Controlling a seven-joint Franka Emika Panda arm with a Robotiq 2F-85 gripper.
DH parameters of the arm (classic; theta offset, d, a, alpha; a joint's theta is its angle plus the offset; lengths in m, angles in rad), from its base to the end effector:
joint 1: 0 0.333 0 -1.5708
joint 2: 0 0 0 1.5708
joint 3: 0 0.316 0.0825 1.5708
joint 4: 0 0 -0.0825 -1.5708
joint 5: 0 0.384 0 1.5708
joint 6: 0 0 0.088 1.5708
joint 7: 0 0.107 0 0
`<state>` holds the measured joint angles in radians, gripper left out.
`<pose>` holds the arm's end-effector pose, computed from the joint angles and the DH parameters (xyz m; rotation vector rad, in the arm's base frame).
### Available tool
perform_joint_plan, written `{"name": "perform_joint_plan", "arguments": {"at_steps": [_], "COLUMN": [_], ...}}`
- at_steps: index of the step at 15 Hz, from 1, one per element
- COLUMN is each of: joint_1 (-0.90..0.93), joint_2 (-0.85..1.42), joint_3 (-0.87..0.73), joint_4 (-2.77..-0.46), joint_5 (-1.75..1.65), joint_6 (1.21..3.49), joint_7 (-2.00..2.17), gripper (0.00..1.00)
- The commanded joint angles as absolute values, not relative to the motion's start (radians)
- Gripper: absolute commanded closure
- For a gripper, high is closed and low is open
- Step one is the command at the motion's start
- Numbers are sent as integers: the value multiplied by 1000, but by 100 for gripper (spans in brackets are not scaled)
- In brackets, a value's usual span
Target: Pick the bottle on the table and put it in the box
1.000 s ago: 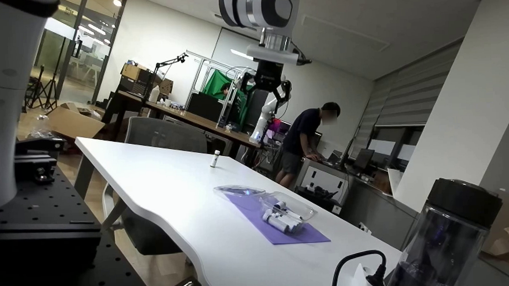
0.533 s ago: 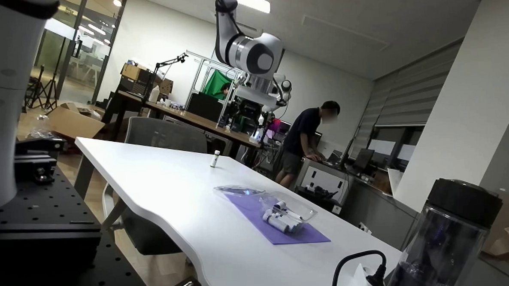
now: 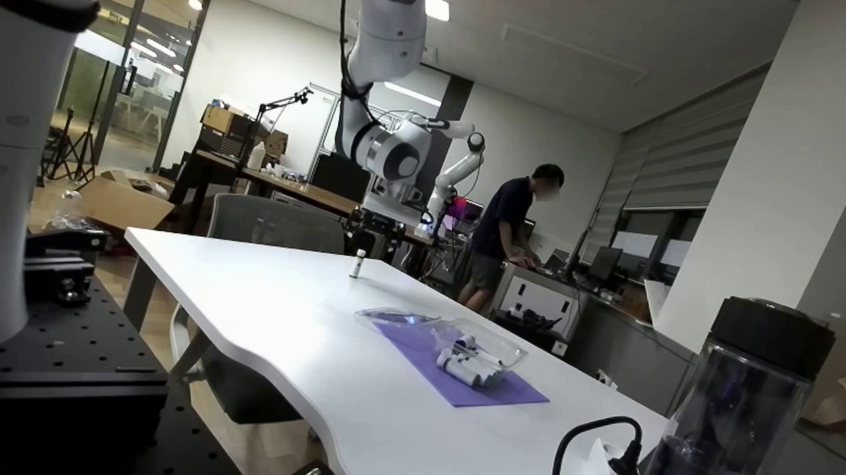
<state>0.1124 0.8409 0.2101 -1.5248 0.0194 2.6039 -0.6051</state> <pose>0.7019 0.2044 0.1924 -2.7422 -1.1979 -0.4115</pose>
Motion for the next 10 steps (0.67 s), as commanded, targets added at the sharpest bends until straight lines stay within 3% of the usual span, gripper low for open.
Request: {"name": "perform_joint_plan", "arguments": {"at_steps": [1, 2, 3, 5, 10], "joint_1": [139, 148, 158, 182, 217], "joint_2": [1015, 1054, 1091, 1147, 1226], "joint_3": [239, 241, 243, 233, 209], "joint_4": [-1283, -1234, -1184, -1098, -932], "joint_5": [-23, -31, -36, -57, -76], "joint_6": [2523, 2525, 2535, 2552, 2451], "joint_7": [-583, -584, -584, -582, -555], "gripper": [0, 0, 25, 31, 67]}}
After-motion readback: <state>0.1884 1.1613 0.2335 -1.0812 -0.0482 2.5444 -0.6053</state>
